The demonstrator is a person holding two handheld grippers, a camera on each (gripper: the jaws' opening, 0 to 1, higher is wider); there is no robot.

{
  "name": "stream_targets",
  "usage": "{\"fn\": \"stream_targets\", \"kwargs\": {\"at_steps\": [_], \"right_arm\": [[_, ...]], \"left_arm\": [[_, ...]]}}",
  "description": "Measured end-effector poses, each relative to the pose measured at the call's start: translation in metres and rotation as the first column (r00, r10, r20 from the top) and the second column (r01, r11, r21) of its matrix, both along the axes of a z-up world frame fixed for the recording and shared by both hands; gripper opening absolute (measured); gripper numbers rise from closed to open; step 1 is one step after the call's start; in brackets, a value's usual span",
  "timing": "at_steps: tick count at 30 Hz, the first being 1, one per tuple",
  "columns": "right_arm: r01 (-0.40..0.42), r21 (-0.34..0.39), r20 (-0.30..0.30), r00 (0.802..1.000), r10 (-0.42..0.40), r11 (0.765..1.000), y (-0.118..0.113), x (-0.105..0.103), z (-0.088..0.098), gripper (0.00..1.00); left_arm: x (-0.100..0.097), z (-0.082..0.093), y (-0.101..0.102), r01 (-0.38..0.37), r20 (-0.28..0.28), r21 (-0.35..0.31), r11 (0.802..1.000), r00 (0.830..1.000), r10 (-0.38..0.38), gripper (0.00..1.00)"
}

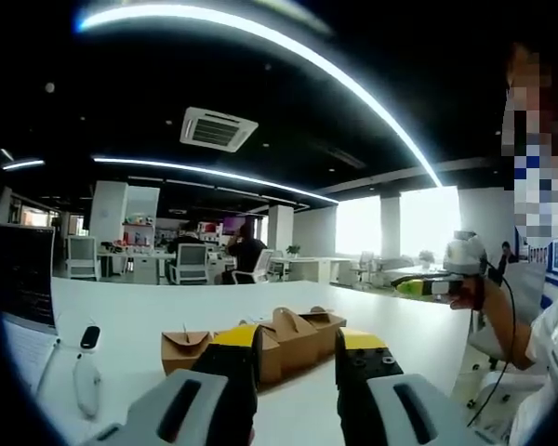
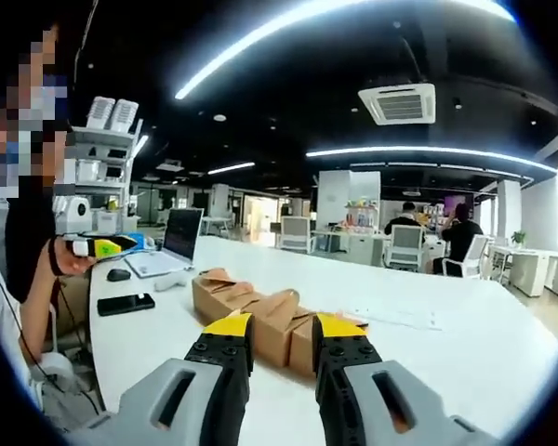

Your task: Pick up one paper box from the group, open the paper box, and remove the item inside

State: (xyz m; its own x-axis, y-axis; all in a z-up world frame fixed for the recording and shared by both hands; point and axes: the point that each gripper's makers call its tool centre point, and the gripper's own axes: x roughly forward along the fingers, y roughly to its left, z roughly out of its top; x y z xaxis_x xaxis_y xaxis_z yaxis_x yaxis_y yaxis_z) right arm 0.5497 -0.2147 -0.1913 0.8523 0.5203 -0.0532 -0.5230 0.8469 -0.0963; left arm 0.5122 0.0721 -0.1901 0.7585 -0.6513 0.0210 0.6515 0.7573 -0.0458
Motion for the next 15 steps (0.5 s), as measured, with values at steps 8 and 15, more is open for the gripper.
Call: {"fn": "stream_targets", "kwargs": {"at_steps": [8, 15], "right_arm": [[-0.013, -0.022, -0.006, 1.000, 0.013, 1.000, 0.004, 0.010, 0.005, 0.26], [-0.011, -0.036, -0.012, 1.000, 0.010, 0.999, 0.005, 0.020, 0.007, 0.26]], "left_arm": [[0.000, 0.000, 0.002, -0.005, 0.002, 0.000, 1.000, 1.000, 0.005, 0.33], [0.001, -0.005, -0.002, -0.004, -0.001, 0.035, 0.999, 1.000, 0.004, 0.33]]}}
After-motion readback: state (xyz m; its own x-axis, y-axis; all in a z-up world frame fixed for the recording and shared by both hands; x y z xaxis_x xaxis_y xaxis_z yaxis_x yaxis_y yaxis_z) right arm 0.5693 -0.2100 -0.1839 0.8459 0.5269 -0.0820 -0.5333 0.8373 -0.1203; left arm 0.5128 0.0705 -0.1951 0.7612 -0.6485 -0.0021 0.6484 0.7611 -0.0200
